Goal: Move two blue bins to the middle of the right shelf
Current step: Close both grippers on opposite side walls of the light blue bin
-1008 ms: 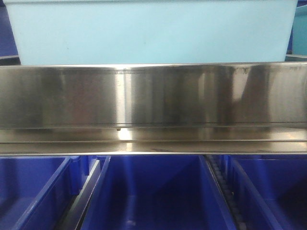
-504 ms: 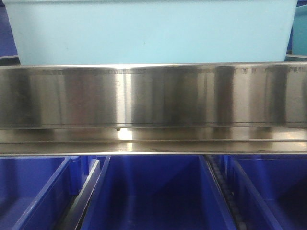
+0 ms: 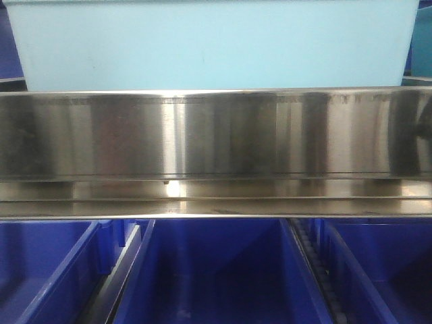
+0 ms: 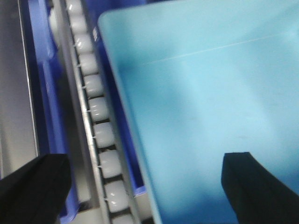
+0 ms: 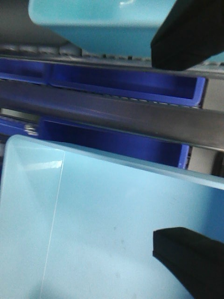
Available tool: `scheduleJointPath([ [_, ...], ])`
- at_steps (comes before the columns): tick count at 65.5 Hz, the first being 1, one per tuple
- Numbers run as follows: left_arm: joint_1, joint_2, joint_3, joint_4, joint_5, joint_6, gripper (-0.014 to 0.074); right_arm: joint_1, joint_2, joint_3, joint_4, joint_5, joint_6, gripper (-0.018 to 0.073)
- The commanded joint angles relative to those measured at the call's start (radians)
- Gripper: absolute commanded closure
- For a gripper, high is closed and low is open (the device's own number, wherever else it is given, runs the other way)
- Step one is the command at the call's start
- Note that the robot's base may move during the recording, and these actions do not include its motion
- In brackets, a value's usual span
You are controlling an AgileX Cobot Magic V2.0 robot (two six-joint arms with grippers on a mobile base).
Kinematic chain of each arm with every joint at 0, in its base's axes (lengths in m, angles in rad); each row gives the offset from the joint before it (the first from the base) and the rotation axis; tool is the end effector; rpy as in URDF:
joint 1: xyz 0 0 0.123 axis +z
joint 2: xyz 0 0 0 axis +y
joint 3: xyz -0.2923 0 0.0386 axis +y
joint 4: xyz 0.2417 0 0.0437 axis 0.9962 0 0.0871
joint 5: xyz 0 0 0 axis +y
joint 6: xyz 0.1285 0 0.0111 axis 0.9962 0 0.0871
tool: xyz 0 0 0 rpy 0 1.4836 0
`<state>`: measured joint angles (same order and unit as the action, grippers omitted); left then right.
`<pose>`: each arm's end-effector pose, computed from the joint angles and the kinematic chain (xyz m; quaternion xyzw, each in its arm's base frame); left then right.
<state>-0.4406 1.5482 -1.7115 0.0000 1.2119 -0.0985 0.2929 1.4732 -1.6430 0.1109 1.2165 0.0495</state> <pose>0.3049 -0.1438 0.3927 0.1624 0.9400 -0.0799 0.2892 0.2972 0.1036 0.3966 -0.1129 0.9455 0.1057 0.2866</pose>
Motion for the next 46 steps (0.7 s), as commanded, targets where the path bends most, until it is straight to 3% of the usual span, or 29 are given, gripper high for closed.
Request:
scheduleJointPath([
  [1, -0.005, 0.048, -0.012, 0.029, 0.009, -0.018, 0.0048, 0.0, 0.05, -0.012, -0.014, 0.005, 0.013, -0.001],
  [23, -0.005, 0.177, -0.012, 0.033, 0.009, -0.018, 0.0048, 0.0, 0.18, -0.012, 0.061, -0.074, 0.013, -0.001],
  [40, -0.005, 0.204, -0.012, 0.033, 0.009, -0.018, 0.005, 0.0, 0.247, -0.012, 0.061, -0.074, 0.009, -0.0008],
  [46, -0.005, 0.204, -0.012, 0.033, 0.009, -0.018, 0.0083, 0.004, 0.269, -0.012, 0.061, -0.062, 0.009, 0.0042],
])
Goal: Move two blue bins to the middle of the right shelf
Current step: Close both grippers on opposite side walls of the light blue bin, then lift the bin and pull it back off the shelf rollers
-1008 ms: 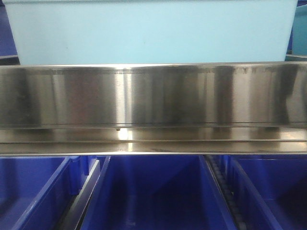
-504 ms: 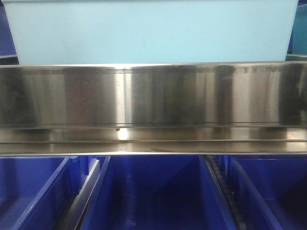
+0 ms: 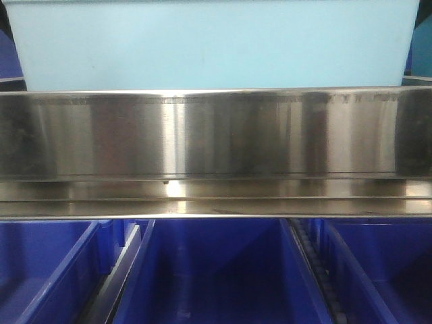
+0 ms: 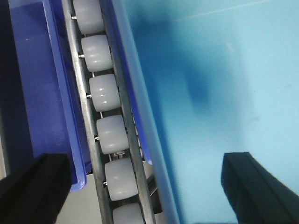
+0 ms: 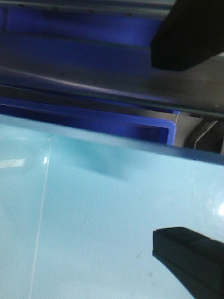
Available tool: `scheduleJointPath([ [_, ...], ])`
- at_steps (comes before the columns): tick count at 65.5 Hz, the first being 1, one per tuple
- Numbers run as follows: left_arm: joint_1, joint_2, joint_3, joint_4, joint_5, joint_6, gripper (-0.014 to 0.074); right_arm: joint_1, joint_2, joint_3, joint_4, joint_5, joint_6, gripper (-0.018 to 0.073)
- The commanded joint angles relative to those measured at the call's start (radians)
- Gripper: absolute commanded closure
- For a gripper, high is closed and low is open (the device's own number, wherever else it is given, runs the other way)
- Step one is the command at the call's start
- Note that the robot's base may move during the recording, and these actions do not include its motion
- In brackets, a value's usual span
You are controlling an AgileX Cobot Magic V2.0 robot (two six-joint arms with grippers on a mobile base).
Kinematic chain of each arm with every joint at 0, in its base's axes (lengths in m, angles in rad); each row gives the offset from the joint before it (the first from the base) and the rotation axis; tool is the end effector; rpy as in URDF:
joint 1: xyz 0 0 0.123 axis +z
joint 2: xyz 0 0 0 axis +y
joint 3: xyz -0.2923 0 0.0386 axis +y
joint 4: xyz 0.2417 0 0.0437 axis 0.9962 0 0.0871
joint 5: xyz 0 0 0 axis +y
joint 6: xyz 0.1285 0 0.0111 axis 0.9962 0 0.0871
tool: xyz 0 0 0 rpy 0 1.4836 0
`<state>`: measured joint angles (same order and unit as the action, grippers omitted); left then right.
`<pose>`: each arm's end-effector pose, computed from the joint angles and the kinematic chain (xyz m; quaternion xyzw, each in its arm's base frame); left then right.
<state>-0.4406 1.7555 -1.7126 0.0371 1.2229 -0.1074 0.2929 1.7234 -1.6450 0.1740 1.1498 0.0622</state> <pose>0.3494 -0.1598 0.3174 0.1654 0.9666 -0.0351 0.1925 0.3585 0.1294 0.3151 -0.0944 0.9689 0.1212 0.1941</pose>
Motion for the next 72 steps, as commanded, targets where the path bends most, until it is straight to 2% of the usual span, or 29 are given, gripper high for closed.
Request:
scheduleJointPath([
  [1, -0.005, -0.003, -0.011, -0.004, -0.002, -0.009, 0.0094, 0.004, 0.022, -0.01, -0.002, 0.005, -0.004, 0.0058],
  [4, -0.005, -0.003, -0.011, -0.004, -0.002, -0.009, 0.0143, 0.008, 0.027, -0.01, -0.002, 0.009, -0.004, 0.0107],
  [9, -0.005, -0.003, -0.011, -0.004, -0.002, -0.009, 0.0267, 0.013, 0.034, -0.01, -0.002, 0.011, -0.004, 0.0251],
  [10, -0.005, -0.003, -0.011, -0.004, -0.002, -0.009, 0.0297, 0.016, 0.034, -0.01, -0.002, 0.011, -0.004, 0.0305],
  [21, -0.005, -0.003, -0.011, -0.004, -0.002, -0.009, 0.0709, 0.018, 0.032, -0.01, -0.004, 0.013, -0.004, 0.072],
  [43, -0.007, -0.014, -0.017, -0.004, -0.002, -0.009, 0.0707, 0.018, -0.015, -0.01, -0.009, 0.004, -0.004, 0.0711],
  [58, -0.007, -0.111, -0.017, -0.006, -0.002, -0.009, 0.0707, 0.018, -0.123, -0.01, -0.009, -0.065, -0.004, 0.0711],
  [67, -0.007, -0.197, -0.017, -0.051, -0.08, -0.009, 0.0707, 0.018, -0.174, -0.039, -0.011, -0.089, -0.004, 0.0711],
  [72, -0.007, -0.265, -0.017, -0.09, -0.171, -0.009, 0.0707, 0.018, -0.199, -0.093, -0.013, -0.095, -0.004, 0.0711],
])
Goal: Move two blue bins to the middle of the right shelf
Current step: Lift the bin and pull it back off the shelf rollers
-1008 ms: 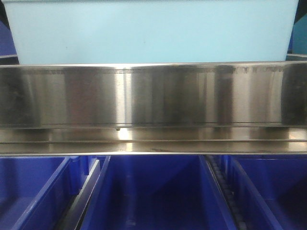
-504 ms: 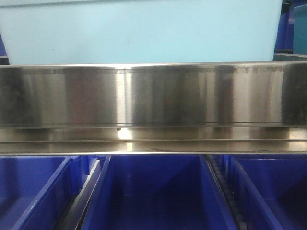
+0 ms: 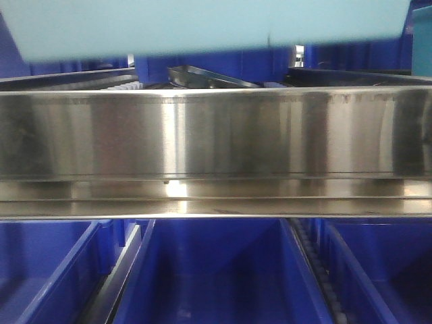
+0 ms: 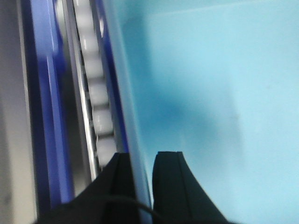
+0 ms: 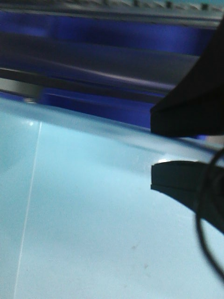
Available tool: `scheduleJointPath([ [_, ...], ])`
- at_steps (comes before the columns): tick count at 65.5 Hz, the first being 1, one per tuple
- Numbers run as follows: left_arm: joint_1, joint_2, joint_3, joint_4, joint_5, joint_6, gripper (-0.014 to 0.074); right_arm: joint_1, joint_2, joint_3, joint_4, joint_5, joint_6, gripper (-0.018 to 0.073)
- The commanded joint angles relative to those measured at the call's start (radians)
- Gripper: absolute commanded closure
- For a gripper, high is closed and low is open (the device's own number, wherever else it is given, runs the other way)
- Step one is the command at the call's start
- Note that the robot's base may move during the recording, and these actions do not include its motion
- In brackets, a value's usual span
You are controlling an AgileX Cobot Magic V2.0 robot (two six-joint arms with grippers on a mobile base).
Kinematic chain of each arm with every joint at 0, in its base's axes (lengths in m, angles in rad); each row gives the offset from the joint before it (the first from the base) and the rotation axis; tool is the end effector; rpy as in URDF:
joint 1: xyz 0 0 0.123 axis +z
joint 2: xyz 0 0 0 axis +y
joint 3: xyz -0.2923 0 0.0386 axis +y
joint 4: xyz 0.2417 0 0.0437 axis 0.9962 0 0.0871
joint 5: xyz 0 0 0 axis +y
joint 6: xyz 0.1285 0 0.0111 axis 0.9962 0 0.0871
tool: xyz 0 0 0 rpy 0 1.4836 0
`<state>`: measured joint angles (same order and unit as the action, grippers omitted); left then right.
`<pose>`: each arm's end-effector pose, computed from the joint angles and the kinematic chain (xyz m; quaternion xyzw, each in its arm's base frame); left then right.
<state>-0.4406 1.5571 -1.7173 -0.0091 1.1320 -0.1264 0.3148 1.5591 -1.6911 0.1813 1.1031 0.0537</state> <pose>0.3142 -0.1493 0.3976 0.1469 0.9302 -0.0984 0.3217 0.3267 0.1282 0.3929 -0.1110 0.9312 0.1497 0.3132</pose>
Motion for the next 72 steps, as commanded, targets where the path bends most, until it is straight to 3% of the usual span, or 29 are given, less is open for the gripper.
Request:
scheduleJointPath([
  [1, -0.007, -0.08, -0.013, -0.047, -0.09, 0.01, 0.0707, -0.004, -0.037, -0.056, -0.02, -0.049, 0.005, 0.0711],
  [7, -0.007, -0.127, -0.028, -0.058, -0.131, 0.01, 0.0707, -0.004, -0.049, -0.121, -0.02, -0.049, 0.005, 0.0711],
  [22, -0.007, -0.144, -0.175, -0.058, -0.106, 0.01, 0.0707, -0.004, -0.053, -0.253, -0.02, -0.033, 0.005, 0.0711],
  [72, -0.007, -0.127, -0.19, -0.031, -0.103, 0.01, 0.0707, -0.004, -0.054, -0.251, -0.02, -0.013, 0.005, 0.0712],
])
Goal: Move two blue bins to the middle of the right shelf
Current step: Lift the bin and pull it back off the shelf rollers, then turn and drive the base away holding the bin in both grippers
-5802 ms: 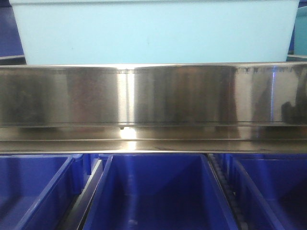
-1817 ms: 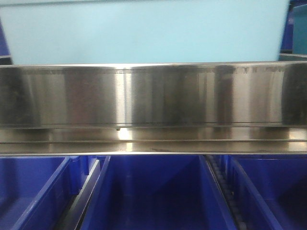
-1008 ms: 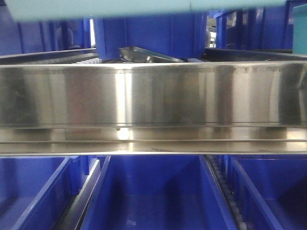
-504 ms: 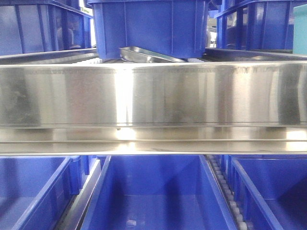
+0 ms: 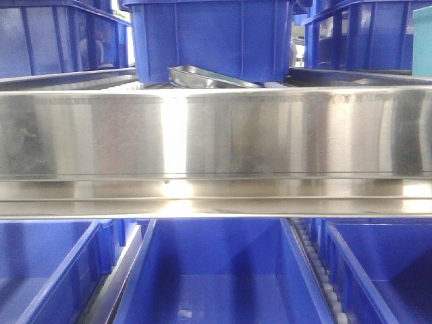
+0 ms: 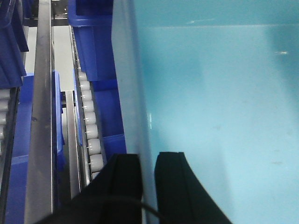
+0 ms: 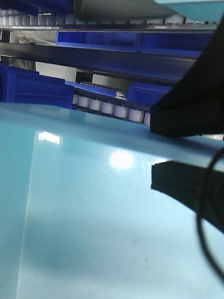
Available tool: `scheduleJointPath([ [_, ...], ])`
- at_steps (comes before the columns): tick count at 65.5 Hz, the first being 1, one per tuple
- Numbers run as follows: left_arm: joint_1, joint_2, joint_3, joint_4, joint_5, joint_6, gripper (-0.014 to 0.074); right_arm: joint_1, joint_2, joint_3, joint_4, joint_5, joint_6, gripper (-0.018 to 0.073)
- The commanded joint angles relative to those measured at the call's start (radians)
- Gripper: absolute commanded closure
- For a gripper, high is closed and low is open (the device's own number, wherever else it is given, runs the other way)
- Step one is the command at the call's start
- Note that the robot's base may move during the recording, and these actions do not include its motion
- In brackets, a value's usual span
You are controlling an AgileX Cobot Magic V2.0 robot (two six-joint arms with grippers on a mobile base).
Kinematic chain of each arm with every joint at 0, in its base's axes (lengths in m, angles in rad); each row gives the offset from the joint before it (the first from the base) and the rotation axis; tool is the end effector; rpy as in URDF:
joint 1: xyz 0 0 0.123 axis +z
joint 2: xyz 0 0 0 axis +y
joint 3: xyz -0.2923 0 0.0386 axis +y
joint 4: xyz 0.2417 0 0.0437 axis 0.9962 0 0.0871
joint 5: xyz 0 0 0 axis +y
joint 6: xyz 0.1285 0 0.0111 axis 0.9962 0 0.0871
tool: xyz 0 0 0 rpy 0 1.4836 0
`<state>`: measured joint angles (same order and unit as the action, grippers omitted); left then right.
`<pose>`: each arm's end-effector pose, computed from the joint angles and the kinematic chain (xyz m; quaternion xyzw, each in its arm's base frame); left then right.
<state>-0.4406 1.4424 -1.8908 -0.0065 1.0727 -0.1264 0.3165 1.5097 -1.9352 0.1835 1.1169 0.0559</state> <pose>0.2805 -0.1331 0.4959 0.1361 0.8587 -0.1413 0.4735 0.3050 0.1222 0.4850 -0.1172 0.8739 0.1757 0.4378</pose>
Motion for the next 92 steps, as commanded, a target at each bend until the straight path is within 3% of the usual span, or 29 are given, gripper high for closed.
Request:
scheduleJointPath([
  [1, -0.007, -0.012, -0.017, -0.034, -0.044, 0.01, 0.0707, -0.005, -0.005, -0.007, -0.022, -0.026, 0.002, 0.0712],
  [92, -0.007, -0.012, -0.017, -0.008, -0.044, 0.01, 0.0707, -0.005, -0.003, -0.007, -0.022, -0.026, 0.002, 0.0711],
])
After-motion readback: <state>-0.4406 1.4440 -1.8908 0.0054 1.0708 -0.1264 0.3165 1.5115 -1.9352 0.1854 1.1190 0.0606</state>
